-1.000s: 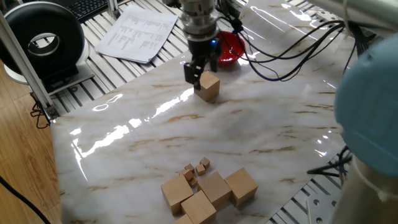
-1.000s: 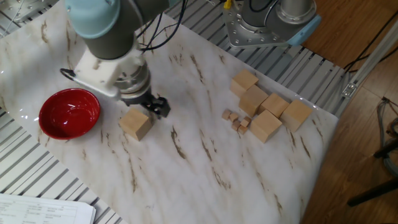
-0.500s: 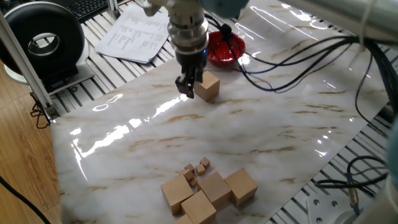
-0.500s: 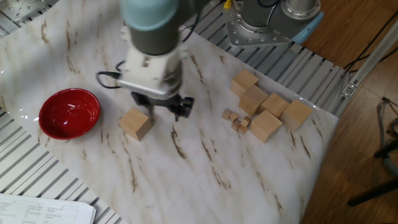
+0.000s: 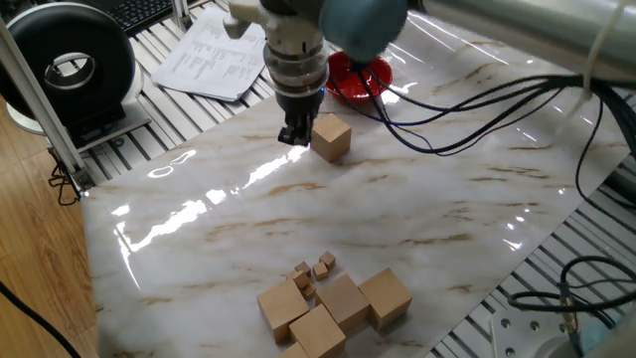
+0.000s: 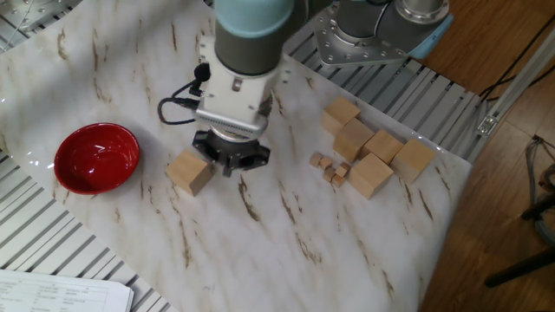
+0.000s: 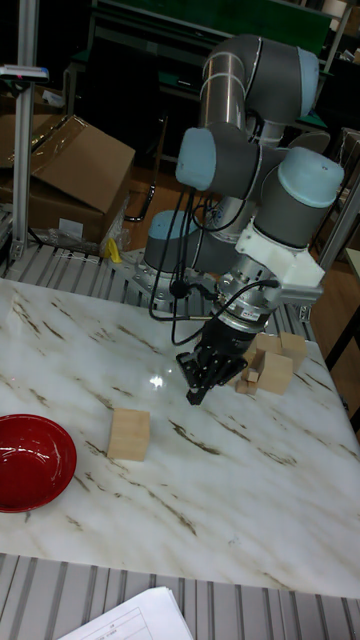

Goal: Stack the blocks into a pyramid shape

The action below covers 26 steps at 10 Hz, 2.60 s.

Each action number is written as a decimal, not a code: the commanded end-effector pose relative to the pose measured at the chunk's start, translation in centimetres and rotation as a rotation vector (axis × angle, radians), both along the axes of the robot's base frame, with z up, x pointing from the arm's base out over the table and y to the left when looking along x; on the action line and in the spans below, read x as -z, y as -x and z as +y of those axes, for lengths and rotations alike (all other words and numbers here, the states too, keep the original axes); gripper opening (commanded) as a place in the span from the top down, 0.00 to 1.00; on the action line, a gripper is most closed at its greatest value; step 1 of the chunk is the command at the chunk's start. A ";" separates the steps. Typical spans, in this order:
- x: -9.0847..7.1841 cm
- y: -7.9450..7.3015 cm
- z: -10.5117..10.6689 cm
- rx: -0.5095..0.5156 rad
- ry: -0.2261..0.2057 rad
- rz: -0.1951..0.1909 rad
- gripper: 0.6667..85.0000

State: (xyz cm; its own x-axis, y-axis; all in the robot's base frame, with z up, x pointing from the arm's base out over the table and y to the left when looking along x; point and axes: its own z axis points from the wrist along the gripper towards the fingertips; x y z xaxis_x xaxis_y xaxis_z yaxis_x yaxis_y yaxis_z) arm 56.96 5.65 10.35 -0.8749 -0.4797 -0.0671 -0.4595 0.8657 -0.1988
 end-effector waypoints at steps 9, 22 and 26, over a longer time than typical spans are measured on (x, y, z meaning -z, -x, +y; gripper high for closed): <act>-0.8 -3.8 6.3 -0.411 -0.138 -0.151 1.00; -2.9 12.6 8.6 -0.450 -0.215 0.162 1.00; -2.8 17.0 5.9 -0.552 -0.160 0.168 1.00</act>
State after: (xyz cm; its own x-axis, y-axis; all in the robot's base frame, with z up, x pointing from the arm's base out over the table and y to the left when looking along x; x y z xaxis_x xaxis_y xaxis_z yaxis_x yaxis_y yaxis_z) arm 43.00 12.75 13.38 -0.5659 -0.8218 -0.0660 -0.8244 0.5642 0.0442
